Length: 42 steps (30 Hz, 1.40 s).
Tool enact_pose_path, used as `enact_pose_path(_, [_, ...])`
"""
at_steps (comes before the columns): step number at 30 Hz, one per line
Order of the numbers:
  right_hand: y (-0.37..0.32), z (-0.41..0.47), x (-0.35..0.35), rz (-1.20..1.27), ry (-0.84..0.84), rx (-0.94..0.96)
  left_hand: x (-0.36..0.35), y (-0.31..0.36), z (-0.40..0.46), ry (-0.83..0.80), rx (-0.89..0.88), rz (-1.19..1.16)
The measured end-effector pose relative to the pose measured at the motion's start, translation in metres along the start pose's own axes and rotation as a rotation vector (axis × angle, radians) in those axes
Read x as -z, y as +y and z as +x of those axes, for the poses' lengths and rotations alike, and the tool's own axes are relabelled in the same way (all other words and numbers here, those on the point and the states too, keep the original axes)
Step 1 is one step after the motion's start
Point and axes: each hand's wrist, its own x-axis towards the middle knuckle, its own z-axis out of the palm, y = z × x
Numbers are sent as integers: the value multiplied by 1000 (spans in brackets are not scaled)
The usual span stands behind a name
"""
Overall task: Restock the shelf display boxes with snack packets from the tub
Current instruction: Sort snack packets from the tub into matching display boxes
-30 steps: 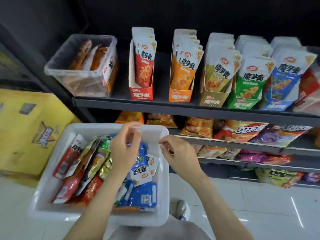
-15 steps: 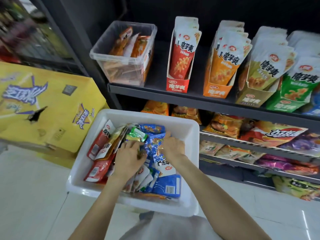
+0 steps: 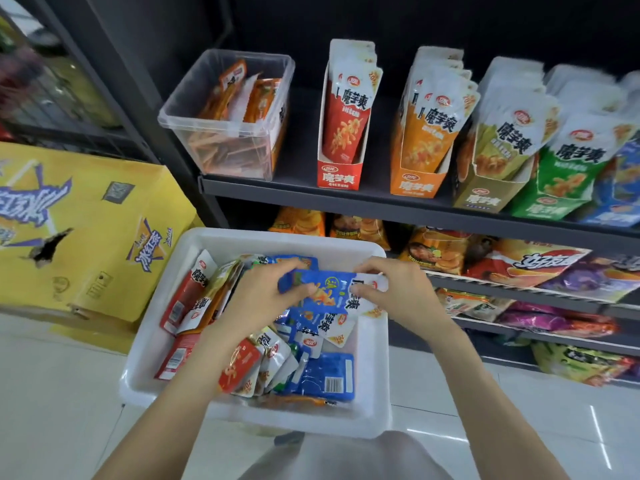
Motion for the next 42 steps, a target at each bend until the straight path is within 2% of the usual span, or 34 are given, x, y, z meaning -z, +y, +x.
enact_pose_path(3, [15,-13,31,458,32,-195,-4,17,5,23,69,-336])
enact_pose_path(5, [23,-20,39,658,86,-289,-17,32,12,23,104,-447])
enact_pose_path(8, [37,-31,45,649,197,-286,-42,59,20,14,114,-579])
enact_pose_path(10, [52,-40,56,645,305,-289,-59,77,28,-62,90,-652])
enact_pose_path(13, [73,-57,83,832,429,-327,-81,104,44,-238,-8,-622])
enact_pose_path(15, [86,-69,105,925,525,-298,-95,124,57,-280,-77,-562])
enact_pose_path(21, [123,-99,184,538,1015,-159,-129,200,114,81,-442,-209])
enact_pose_path(24, [146,-97,222,342,1237,-103,-155,237,146,132,-599,20])
enact_pose_path(26, [159,-91,244,182,1320,-71,-174,257,165,160,-684,207])
enact_pose_path(29, [171,-71,271,0,1300,-33,-196,278,187,190,-772,409])
enact_pose_path(33, [173,-32,300,-291,1093,0,-213,287,202,229,-847,551])
enact_pose_path(38, [179,15,316,-532,719,-125,-219,288,202,248,-853,557])
enact_pose_path(42, [182,30,317,-572,656,-203,-217,286,203,180,-837,566])
